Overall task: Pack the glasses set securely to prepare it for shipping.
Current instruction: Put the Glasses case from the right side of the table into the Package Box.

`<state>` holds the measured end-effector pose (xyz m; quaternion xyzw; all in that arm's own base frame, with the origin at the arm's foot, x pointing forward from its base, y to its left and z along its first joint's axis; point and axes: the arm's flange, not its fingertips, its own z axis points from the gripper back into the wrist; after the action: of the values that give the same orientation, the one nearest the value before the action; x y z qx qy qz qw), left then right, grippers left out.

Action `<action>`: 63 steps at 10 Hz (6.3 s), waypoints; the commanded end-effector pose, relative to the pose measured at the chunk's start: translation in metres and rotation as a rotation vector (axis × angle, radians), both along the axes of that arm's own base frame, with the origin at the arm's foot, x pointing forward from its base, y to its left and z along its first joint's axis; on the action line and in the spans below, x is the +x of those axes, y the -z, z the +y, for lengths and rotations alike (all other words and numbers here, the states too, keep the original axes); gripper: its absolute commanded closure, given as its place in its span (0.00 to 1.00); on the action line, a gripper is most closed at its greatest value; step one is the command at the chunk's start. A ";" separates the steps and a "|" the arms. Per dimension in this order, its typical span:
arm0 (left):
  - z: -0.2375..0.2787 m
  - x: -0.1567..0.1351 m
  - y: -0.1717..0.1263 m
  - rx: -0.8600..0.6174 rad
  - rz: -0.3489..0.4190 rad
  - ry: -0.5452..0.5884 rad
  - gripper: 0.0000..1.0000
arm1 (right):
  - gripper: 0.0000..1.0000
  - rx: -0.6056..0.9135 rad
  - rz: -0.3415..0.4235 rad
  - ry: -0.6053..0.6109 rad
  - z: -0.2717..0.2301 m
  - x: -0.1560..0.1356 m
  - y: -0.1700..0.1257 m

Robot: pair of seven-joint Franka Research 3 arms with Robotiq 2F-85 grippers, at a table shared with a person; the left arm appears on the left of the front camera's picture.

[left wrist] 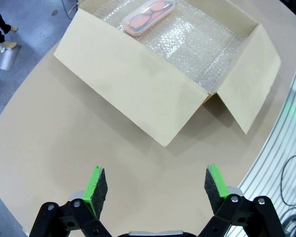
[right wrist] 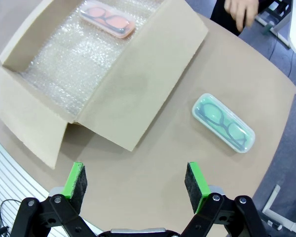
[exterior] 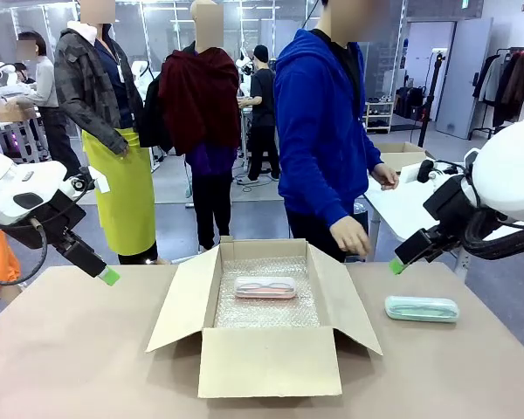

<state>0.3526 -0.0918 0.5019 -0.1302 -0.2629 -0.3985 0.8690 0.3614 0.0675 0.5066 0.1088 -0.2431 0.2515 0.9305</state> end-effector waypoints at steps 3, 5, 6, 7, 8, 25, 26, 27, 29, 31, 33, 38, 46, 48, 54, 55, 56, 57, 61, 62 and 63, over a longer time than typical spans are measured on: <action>0.002 -0.001 0.000 -0.012 0.000 0.009 0.00 | 0.00 -0.083 0.082 0.027 -0.037 0.059 0.003; 0.002 -0.001 0.000 -0.012 0.000 0.009 0.00 | 0.00 -0.127 0.114 0.024 -0.049 0.082 0.007; 0.002 -0.001 0.000 -0.012 0.000 0.009 0.00 | 0.00 -0.132 0.103 0.009 -0.053 0.093 0.007; 0.002 -0.001 0.000 -0.012 0.000 0.009 0.00 | 0.00 -0.163 0.106 -0.027 -0.057 0.107 0.006; 0.002 -0.001 0.000 -0.012 0.000 0.009 0.00 | 0.00 -0.190 0.111 -0.106 -0.057 0.121 0.008; 0.002 -0.001 0.000 -0.012 0.000 0.009 0.00 | 0.00 -0.460 0.211 -0.950 -0.032 0.168 0.092; 0.002 -0.001 0.000 -0.012 0.000 0.009 0.00 | 0.00 -0.472 0.204 -0.936 -0.035 0.168 0.104; 0.002 -0.001 0.000 -0.012 0.000 0.009 0.00 | 0.00 -0.480 0.238 -0.922 -0.039 0.170 0.114; 0.002 -0.001 0.000 -0.012 0.000 0.009 0.00 | 0.00 -0.499 0.244 -0.896 -0.047 0.175 0.129; 0.002 -0.001 0.000 -0.012 0.000 0.009 0.00 | 0.00 -0.474 0.250 -0.906 -0.056 0.184 0.149; 0.002 -0.001 0.000 -0.012 0.000 0.009 0.00 | 0.00 -0.502 0.240 -0.890 -0.064 0.192 0.165; 0.002 -0.001 0.000 -0.012 0.000 0.009 0.00 | 0.00 -0.527 0.212 -0.899 -0.071 0.203 0.189; 0.002 -0.001 0.000 -0.012 0.000 0.009 0.00 | 0.59 -0.556 0.186 -0.872 -0.069 0.205 0.192; 0.002 -0.001 0.000 -0.012 0.000 0.009 0.00 | 0.66 -0.498 0.167 -0.878 -0.069 0.196 0.164; 0.002 -0.001 0.000 -0.012 0.000 0.009 0.00 | 0.66 -0.443 0.272 -0.899 -0.023 0.161 0.034; 0.002 -0.001 0.000 -0.012 0.000 0.009 0.00 | 0.66 -0.433 0.257 -0.907 -0.005 0.164 0.026; 0.002 -0.001 0.000 -0.012 0.000 0.009 0.00 | 0.66 -0.426 0.244 -0.896 0.018 0.166 0.017; 0.002 -0.001 0.000 -0.012 0.000 0.009 0.00 | 0.66 -0.422 0.236 -0.895 0.048 0.171 0.008; 0.002 -0.001 0.000 -0.012 0.000 0.009 0.00 | 0.66 -0.461 0.270 -0.933 0.165 0.201 0.003; 0.002 -0.001 0.000 -0.012 0.000 0.009 0.00 | 0.66 -0.467 0.276 -0.944 0.191 0.206 0.009; 0.002 -0.001 0.000 -0.012 0.000 0.009 0.00 | 0.66 -0.477 0.291 -0.971 0.218 0.209 0.022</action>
<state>0.3526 -0.0920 0.5019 -0.1300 -0.2627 -0.3987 0.8690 0.5576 0.2676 0.4854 0.0397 0.0071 0.6841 0.7283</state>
